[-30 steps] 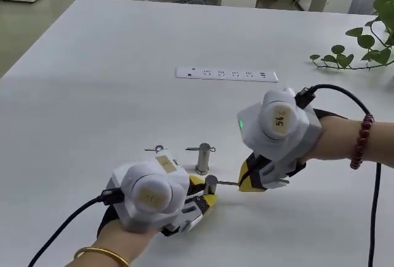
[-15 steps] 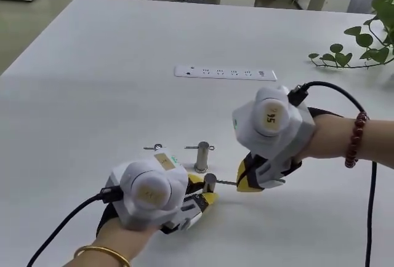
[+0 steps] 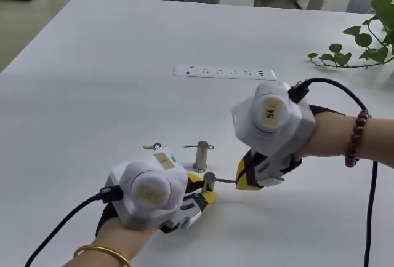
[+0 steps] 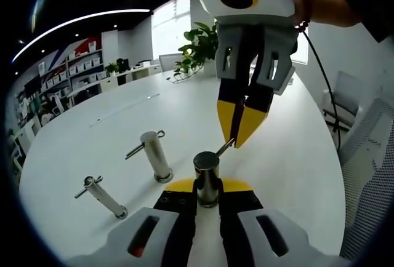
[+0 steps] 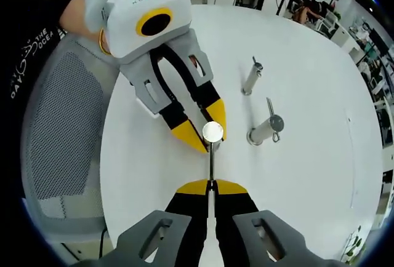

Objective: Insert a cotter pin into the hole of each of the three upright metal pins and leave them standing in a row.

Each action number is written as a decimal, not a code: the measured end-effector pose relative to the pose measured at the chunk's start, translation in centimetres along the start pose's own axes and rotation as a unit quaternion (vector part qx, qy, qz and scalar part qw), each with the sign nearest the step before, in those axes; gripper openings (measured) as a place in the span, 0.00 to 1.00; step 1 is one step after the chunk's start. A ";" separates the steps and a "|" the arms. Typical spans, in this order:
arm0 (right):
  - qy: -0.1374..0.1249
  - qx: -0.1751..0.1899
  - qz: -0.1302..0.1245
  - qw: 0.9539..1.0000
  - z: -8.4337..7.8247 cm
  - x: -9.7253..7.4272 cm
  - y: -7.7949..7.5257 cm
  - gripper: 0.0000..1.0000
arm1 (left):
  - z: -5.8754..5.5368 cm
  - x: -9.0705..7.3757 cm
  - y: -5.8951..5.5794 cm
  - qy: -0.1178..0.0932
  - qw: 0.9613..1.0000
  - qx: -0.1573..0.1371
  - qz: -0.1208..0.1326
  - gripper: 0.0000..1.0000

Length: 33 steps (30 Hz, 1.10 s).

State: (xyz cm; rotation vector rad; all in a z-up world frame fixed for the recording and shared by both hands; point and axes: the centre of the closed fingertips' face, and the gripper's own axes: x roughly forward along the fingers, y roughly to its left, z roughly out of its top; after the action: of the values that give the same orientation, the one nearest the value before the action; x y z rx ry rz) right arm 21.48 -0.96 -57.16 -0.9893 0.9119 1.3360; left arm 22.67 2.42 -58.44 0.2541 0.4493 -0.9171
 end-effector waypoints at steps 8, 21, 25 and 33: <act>-0.019 0.009 0.005 1.000 0.9 -0.5 0.2 0.00 | 0.0 0.0 0.0 -0.005 1.000 0.002 0.003 0.10; -0.030 0.005 0.002 1.000 1.5 -0.1 0.0 0.00 | -0.1 0.0 0.1 -0.017 1.000 -0.015 0.007 0.10; -0.033 0.003 -0.001 0.999 1.5 -0.1 -0.1 0.00 | -0.1 0.1 0.1 -0.023 0.999 -0.020 0.010 0.10; -0.042 0.000 -0.007 0.999 1.8 0.1 -0.3 0.00 | -0.1 0.1 0.1 -0.028 0.999 -0.025 0.013 0.10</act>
State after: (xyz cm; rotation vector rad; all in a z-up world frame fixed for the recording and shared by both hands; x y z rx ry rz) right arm 21.75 0.79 -56.66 -0.9310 0.8401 1.3568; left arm 22.83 2.43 -58.56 0.1888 0.4164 -0.8838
